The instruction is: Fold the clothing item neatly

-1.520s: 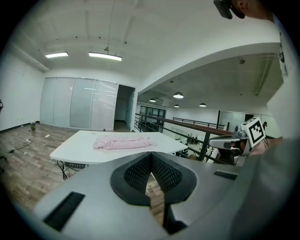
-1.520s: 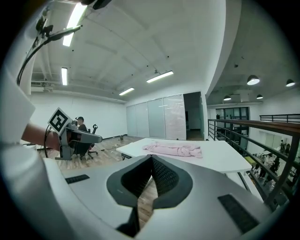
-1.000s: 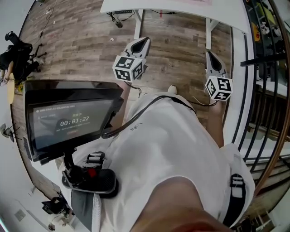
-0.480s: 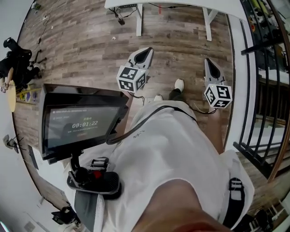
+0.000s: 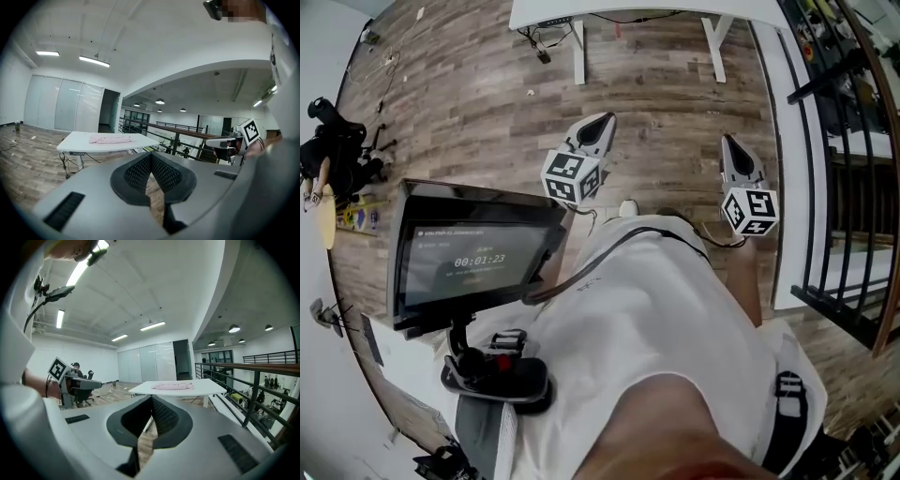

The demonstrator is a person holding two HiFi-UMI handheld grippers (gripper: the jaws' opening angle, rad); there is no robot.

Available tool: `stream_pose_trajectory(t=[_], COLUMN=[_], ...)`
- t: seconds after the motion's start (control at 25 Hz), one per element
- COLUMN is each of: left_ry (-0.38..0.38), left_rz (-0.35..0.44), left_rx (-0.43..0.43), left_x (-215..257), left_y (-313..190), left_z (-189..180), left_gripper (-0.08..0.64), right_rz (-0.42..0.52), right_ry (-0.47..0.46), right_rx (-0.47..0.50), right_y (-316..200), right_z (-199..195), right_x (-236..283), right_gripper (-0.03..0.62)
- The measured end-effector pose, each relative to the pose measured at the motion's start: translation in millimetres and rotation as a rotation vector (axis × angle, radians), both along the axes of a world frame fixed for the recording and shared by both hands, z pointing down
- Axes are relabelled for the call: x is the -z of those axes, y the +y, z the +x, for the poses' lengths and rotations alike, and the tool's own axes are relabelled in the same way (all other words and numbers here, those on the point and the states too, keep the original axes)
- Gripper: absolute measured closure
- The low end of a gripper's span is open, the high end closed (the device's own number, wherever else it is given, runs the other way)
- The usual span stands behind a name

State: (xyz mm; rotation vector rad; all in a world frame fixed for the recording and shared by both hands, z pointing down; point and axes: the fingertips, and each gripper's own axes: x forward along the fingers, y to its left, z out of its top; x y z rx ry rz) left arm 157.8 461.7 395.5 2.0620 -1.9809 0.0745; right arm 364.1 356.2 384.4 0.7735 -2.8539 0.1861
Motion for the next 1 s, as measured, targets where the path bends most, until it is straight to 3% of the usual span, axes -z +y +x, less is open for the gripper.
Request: stream_pose_trajectory(t=[0.2, 0.36, 0.48, 0.72, 1.0], left_ry=[0.005, -0.028, 0.005, 0.020, 0.005], left_rz=[0.002, 0.007, 0.000, -0.020, -0.021], left_rx=[0.036, 0.040, 0.067, 0.104, 0.117], left_x=[8, 13, 12, 15, 12], left_y=[8, 23, 36, 47, 51], left_z=[28, 96, 128, 132, 126], left_gripper=[0.557, 0.557, 0.557, 0.557, 0.557], right_rz=[0.027, 0.033, 0.019, -0.028, -0.003], right_ry=[-0.005, -0.032, -0.045, -0.031, -0.041], right_rx=[0.055, 0.098, 0.131, 0.182, 0.192], right_y=[0, 12, 28, 41, 38], right_z=[16, 71, 95, 87, 82], right_x=[16, 20, 18, 9, 13], right_gripper=[0.589, 0.589, 0.589, 0.589, 0.589])
